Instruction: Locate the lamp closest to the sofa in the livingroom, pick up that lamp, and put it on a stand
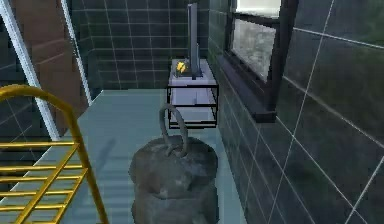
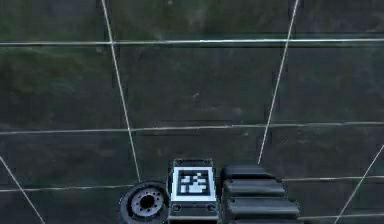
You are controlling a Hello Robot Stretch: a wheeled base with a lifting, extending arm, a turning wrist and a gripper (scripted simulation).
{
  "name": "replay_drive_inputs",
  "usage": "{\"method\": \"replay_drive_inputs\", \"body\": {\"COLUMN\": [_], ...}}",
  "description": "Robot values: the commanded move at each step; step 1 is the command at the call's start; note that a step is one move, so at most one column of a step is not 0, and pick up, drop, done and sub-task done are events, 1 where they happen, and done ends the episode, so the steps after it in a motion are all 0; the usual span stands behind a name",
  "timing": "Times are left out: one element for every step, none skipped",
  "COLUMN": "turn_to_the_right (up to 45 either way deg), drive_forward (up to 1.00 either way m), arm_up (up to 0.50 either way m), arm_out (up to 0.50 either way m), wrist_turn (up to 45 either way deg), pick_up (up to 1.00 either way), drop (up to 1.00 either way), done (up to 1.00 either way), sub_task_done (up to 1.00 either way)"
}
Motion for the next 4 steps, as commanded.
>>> {"method": "replay_drive_inputs", "body": {"turn_to_the_right": [0.0, -18.0, 0.0, -3.0], "drive_forward": [0.70, 0.00, 1.00, 0.00], "arm_up": [0.00, 0.00, 0.00, 0.00], "arm_out": [0.00, 0.00, 0.00, 0.00], "wrist_turn": [0.0, 0.0, 0.0, 0.0], "pick_up": [0.00, 0.00, 0.00, 0.00], "drop": [0.00, 0.00, 0.00, 0.00], "done": [0.00, 0.00, 0.00, 0.00], "sub_task_done": [0.00, 0.00, 0.00, 0.00]}}
